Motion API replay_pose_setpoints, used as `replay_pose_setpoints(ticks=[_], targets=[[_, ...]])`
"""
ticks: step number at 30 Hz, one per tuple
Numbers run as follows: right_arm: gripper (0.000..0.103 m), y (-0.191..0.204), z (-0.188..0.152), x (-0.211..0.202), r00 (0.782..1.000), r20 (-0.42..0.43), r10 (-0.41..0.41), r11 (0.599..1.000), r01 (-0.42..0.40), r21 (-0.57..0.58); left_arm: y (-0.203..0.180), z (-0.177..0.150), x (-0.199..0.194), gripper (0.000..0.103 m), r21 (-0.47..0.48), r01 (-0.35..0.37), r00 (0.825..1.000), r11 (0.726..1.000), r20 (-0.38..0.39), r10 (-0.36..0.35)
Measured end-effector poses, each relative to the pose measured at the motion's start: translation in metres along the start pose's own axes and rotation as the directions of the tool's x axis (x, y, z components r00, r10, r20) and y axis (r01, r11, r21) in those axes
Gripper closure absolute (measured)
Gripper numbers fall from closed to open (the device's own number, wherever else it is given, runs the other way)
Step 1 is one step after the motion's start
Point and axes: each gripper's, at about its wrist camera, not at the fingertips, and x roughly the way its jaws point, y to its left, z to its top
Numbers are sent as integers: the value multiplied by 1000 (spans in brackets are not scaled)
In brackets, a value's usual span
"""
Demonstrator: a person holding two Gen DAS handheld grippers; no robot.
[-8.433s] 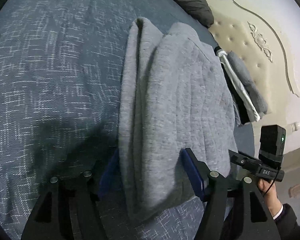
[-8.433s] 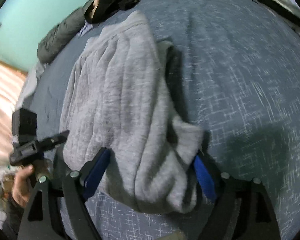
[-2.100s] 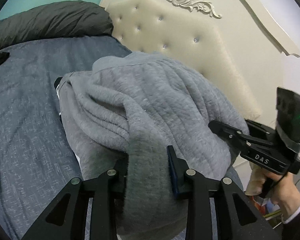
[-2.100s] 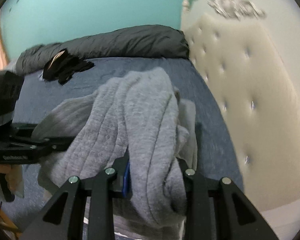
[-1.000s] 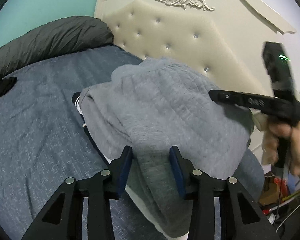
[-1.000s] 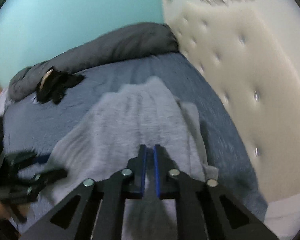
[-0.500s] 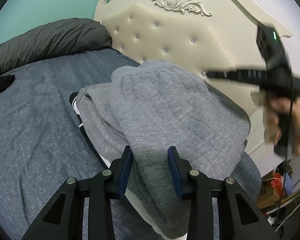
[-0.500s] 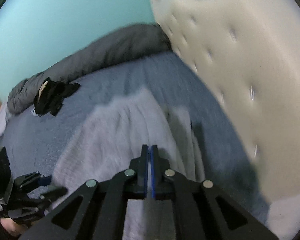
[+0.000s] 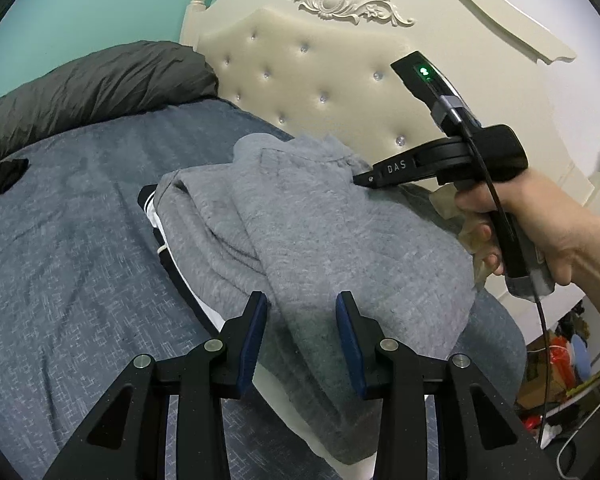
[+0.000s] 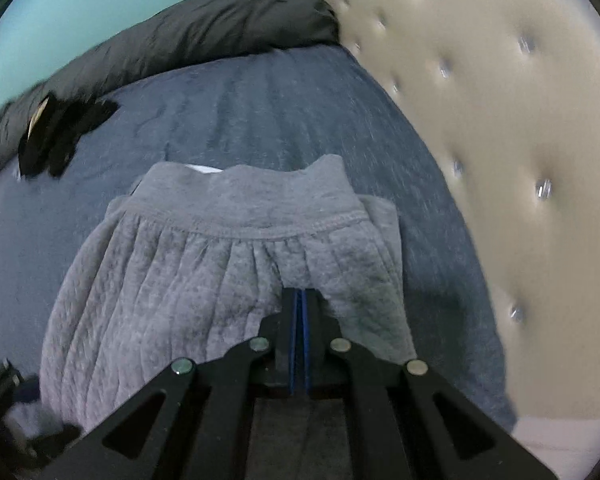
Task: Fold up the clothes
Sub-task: 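Press the placed sweatshirt flat with the right gripper while the left gripper hovers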
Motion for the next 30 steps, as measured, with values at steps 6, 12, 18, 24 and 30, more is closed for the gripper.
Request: replay_pose_setpoints(ticks=[6, 12, 18, 24, 30], targets=[[103, 3, -9, -29, 997, 75, 27, 999, -25, -23, 1, 1, -4, 64, 6, -11, 1000, 1000, -10, 11], [103, -13, -43, -97, 974, 210, 85, 996, -86, -7, 0, 0, -9, 65, 2, -19, 1000, 1000, -13, 19], [103, -18, -89, -96, 985, 150, 81, 997, -79, -24, -9, -2, -18, 65, -8, -36, 999, 999, -6, 36], [103, -32, -117, -76, 983, 158, 88, 994, -98, 52, -17, -8, -18, 64, 10, -47, 999, 999, -25, 47], [103, -36, -123, -82, 979, 187, 77, 990, -97, 100, -21, -10, -22, 64, 3, -57, 998, 998, -35, 57]])
